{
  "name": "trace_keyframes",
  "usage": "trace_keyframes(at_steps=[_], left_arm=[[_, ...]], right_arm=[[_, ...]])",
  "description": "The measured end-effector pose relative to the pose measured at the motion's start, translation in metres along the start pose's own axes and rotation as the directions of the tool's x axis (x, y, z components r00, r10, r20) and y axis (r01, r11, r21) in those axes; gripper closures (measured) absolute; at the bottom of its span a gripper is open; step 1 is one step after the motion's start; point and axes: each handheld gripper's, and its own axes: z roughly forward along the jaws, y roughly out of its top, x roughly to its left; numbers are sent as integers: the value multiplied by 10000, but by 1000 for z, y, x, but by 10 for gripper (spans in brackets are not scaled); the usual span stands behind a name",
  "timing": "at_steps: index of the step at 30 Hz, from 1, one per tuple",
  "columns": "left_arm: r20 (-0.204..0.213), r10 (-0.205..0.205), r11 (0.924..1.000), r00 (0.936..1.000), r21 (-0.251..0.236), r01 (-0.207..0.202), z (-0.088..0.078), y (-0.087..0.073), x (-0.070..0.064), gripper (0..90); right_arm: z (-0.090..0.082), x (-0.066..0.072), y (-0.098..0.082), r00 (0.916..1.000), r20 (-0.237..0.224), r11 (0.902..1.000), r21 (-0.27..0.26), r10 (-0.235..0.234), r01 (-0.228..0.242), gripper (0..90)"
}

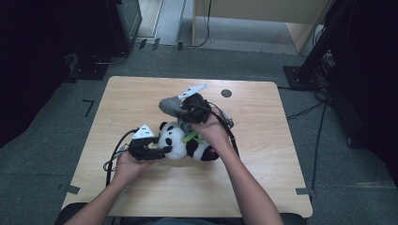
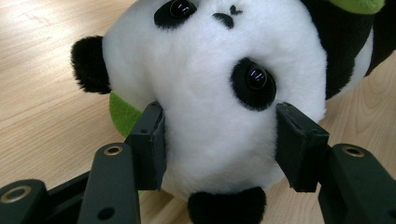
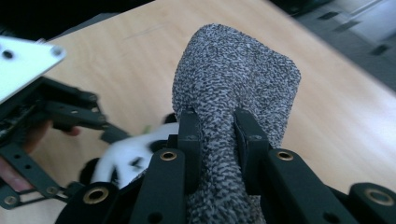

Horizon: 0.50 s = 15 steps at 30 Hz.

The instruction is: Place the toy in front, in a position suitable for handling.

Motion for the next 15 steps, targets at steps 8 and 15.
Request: trace_keyframes(at_steps=[8, 15], left_arm=[[-9, -1, 10000, 10000, 71, 1, 0, 0, 0, 428], [-33, -26, 10000, 10000, 85, 26, 0, 1, 0, 429]], right_arm=[[34, 26, -1, 9952, -894, 9946, 918, -403, 485, 768], [40, 23, -9, 9959, -828, 9938, 1015, -377, 461, 780]])
